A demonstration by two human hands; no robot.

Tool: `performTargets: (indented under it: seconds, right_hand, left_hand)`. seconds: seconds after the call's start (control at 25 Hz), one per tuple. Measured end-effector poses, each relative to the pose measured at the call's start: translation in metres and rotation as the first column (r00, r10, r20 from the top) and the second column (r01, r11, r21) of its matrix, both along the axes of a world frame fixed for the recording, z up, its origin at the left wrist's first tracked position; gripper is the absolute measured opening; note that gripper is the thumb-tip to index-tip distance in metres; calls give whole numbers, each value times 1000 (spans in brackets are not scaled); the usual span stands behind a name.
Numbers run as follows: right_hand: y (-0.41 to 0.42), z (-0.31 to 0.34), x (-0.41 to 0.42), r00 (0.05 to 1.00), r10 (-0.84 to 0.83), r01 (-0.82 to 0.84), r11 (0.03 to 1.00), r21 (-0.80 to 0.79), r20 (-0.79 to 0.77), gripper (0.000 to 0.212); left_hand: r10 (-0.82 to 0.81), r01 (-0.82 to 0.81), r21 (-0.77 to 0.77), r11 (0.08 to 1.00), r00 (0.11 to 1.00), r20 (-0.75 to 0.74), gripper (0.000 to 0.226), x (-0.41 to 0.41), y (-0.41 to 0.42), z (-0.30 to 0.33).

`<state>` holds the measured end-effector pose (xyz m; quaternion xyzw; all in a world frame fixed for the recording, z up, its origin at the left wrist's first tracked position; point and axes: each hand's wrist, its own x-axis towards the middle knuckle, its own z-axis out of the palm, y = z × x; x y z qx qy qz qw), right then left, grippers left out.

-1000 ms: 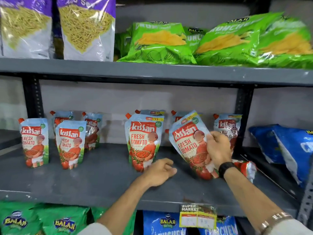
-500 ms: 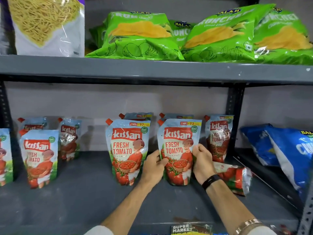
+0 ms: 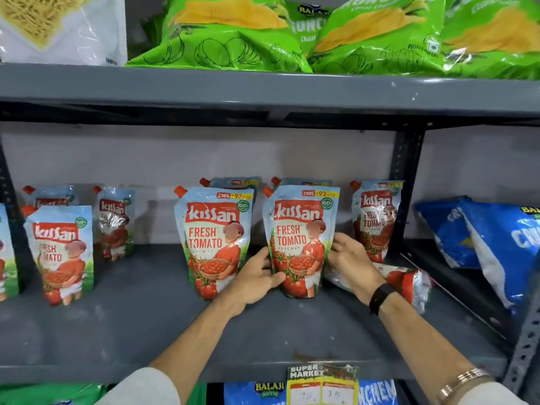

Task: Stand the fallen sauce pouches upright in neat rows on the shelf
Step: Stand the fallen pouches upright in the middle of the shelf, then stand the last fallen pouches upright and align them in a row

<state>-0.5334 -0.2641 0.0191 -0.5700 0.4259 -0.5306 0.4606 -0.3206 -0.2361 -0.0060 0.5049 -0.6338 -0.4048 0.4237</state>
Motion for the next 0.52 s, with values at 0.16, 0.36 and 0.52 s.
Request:
performTargets:
  seconds: [0.16, 0.36, 0.52]
  right_hand:
    - [21, 1, -25, 443, -297, 196, 953, -232, -846, 44]
    - [40, -4, -33, -115, -201, 174, 960, -219, -973, 62]
    - [49, -21, -27, -279, -385, 106, 898, -427, -880, 34]
  left_hand:
    - [203, -205, -6, 979, 962, 183, 42, 1, 8, -3]
    - [72, -49, -58, 997, 864, 499, 27, -12, 34, -9]
    - [12, 69, -137, 988, 856, 517, 13, -46, 41, -11]
